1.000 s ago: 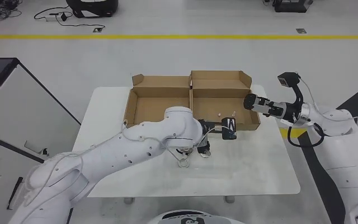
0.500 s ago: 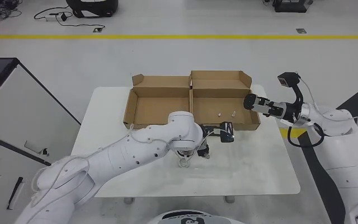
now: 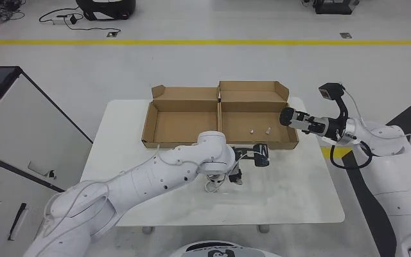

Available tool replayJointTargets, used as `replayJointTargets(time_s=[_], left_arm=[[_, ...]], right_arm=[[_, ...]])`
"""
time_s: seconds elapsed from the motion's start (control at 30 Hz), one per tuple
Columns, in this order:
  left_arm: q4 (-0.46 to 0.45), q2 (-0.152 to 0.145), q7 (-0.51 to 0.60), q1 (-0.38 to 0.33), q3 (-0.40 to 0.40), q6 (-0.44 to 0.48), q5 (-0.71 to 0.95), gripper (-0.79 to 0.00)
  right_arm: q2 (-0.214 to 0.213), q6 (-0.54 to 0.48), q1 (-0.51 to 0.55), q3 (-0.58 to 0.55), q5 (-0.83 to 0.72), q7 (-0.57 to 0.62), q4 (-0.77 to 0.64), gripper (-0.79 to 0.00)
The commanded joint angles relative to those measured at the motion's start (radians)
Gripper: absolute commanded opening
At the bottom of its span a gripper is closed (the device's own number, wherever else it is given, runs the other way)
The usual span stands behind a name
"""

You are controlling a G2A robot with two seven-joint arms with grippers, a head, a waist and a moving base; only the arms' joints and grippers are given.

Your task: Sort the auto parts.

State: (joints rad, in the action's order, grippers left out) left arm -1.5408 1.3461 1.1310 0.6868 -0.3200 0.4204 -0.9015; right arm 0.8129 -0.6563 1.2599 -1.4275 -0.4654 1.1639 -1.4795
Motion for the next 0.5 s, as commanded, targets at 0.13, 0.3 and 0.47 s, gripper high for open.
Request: replayJointTargets(time_s=[0.13, 0.3, 0.47], left_arm=[[0.044, 0.007, -0.012, 0.018, 0.003, 0.008, -0.020, -0.209], [0.074, 0.010, -0.028, 0.016, -0.013, 0.015, -0.033, -0.271], [0.095, 0.018, -0.043, 0.019, -0.019, 0.015, -0.046, -0.339]], right_arm=[[0.000, 0.000, 0.000, 0.000, 0.000, 0.000, 0.000, 0.000], [0.000, 0.000, 0.000, 0.000, 0.000, 0.000, 0.000, 0.000], [0.000, 0.000, 0.000, 0.000, 0.000, 0.000, 0.000, 0.000]])
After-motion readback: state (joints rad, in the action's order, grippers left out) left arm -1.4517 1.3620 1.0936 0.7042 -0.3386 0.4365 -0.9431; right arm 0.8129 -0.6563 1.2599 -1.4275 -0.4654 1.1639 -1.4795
